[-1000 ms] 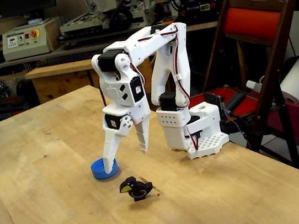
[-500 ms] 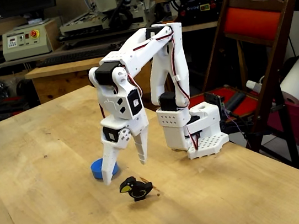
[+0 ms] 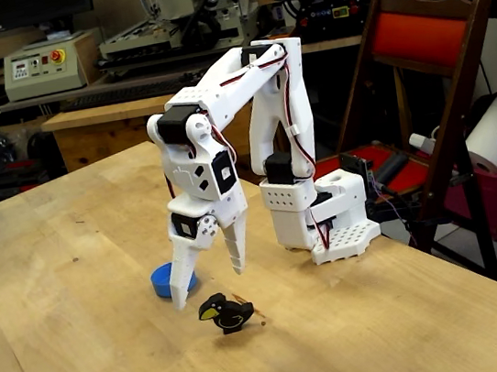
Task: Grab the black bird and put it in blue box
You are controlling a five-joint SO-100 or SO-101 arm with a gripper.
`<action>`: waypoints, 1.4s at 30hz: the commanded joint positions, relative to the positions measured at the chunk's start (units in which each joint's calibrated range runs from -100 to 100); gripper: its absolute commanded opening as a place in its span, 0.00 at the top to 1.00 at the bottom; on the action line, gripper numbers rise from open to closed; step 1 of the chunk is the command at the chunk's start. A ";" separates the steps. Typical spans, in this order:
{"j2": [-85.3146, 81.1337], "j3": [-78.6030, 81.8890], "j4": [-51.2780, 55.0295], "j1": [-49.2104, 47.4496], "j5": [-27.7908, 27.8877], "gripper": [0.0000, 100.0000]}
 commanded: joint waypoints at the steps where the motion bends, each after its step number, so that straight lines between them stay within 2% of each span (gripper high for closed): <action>1: -0.59 -2.23 0.46 0.46 0.24 0.58; 21: -0.42 -2.14 0.70 0.38 -0.10 0.58; 33: 7.63 -2.32 0.22 0.83 -0.10 0.58; 42: -0.76 -2.23 0.78 0.90 -0.10 0.58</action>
